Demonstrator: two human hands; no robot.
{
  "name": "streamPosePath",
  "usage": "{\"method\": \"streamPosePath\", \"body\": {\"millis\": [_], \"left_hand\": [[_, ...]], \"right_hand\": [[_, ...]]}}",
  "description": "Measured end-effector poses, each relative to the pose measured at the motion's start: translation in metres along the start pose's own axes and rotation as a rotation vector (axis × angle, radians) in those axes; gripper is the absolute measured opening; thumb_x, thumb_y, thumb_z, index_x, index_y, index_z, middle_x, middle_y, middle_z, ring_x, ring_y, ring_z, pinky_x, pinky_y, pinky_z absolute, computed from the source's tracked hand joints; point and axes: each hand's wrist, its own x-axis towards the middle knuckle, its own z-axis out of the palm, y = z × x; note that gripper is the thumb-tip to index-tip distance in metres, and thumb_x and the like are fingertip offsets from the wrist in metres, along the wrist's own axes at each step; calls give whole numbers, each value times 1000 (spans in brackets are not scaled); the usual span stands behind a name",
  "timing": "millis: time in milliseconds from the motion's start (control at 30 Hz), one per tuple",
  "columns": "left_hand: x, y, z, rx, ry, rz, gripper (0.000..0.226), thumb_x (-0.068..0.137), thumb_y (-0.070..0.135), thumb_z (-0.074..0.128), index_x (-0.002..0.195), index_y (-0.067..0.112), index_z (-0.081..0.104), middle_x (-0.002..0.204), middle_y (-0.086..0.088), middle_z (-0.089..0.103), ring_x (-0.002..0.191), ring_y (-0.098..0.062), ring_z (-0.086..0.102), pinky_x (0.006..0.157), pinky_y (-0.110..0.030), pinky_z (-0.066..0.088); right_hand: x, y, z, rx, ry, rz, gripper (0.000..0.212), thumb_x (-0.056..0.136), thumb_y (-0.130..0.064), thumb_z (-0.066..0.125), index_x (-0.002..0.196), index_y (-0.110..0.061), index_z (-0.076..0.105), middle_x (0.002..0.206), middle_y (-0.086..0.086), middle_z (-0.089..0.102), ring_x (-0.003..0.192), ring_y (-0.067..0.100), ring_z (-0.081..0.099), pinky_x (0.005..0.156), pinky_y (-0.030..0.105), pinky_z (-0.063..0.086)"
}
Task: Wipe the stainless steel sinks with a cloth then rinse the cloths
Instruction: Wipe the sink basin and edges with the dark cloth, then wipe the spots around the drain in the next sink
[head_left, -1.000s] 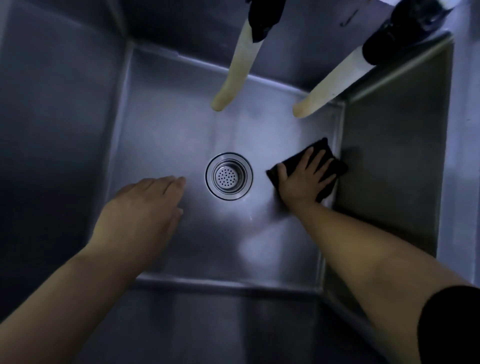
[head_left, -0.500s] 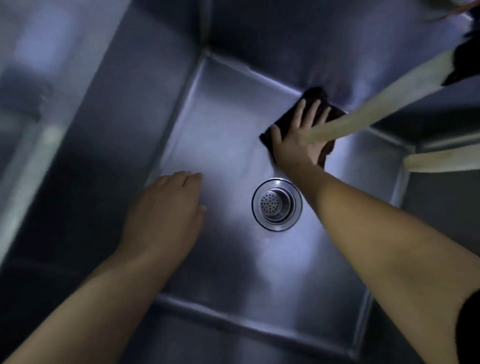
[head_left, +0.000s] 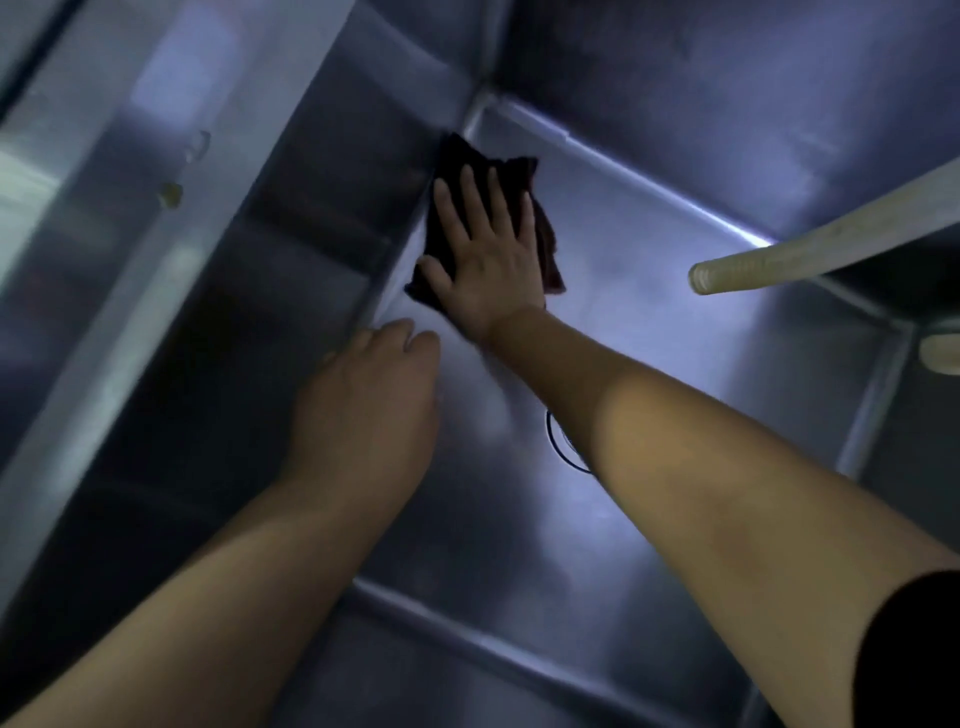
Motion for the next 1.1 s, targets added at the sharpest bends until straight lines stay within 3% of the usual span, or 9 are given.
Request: {"method": "streamPosePath", "body": {"millis": [133,467,567,633,733,800,867,1000,1100], "left_hand": [[-5,-1,-8,-5,23,16,34,90,23,51,124,20,54,129,1,53,114,-23,49,88,-35,41],[-51,-5,-58,119,-34,88,26,88,19,52,112,15,60,115,-5,61,100,-28,58,81,-41,49],[-84,-4,-81,83,-12,87,22,81,15,60,102,11,65,101,-8,66,88,-32,62,72,-41,51],[-108,-4,-93,70,-21,71,20,77,15,65,97,12,66,95,-6,68,82,-32,64,66,-39,51],[-142,-3,-106,16,-40,46,18,72,10,71,90,9,69,88,-9,70,74,-33,65,61,-41,53],[-160,-4,-114,-2,-45,41,19,67,8,76,85,7,70,82,-10,70,68,-32,66,56,-41,54],[-173,-7,-122,-15,-41,59,22,62,7,80,82,6,70,79,-10,70,65,-31,66,54,-40,55],[-187,-23,-135,-47,-47,56,26,87,21,55,111,14,63,110,-3,65,99,-27,62,81,-35,50],[-195,-45,-154,-58,14,77,29,89,26,49,115,20,58,114,0,63,104,-25,60,83,-32,49]], "right_hand": [[-55,-25,3,-4,-73,-166,69,90,-54,20,152,-23,17,159,8,12,146,30,6,116,51,3],[-232,-7,-21,111,-214,-408,67,78,-31,73,136,-9,50,142,15,46,131,37,43,104,56,36],[-283,2,-45,132,-271,-463,55,67,-14,75,120,-10,65,127,9,61,116,29,59,90,41,51],[-307,9,-62,170,-397,-379,54,64,-3,74,117,-9,66,126,11,62,115,27,60,91,34,51],[-326,15,-89,234,-608,-223,41,96,-11,50,136,-7,49,150,12,37,138,22,34,111,25,26],[-331,18,-105,280,-583,-65,40,98,-20,46,137,-13,50,147,6,41,131,14,39,100,9,26],[-329,15,-125,339,-564,68,45,94,-11,47,138,-18,49,140,2,48,121,13,46,92,2,25],[-323,-7,-160,556,-288,385,40,90,1,47,125,-15,58,106,0,58,91,20,61,81,22,45],[-311,-51,-196,829,-62,534,35,89,0,53,112,-23,65,97,2,64,63,17,63,56,26,50]]}}
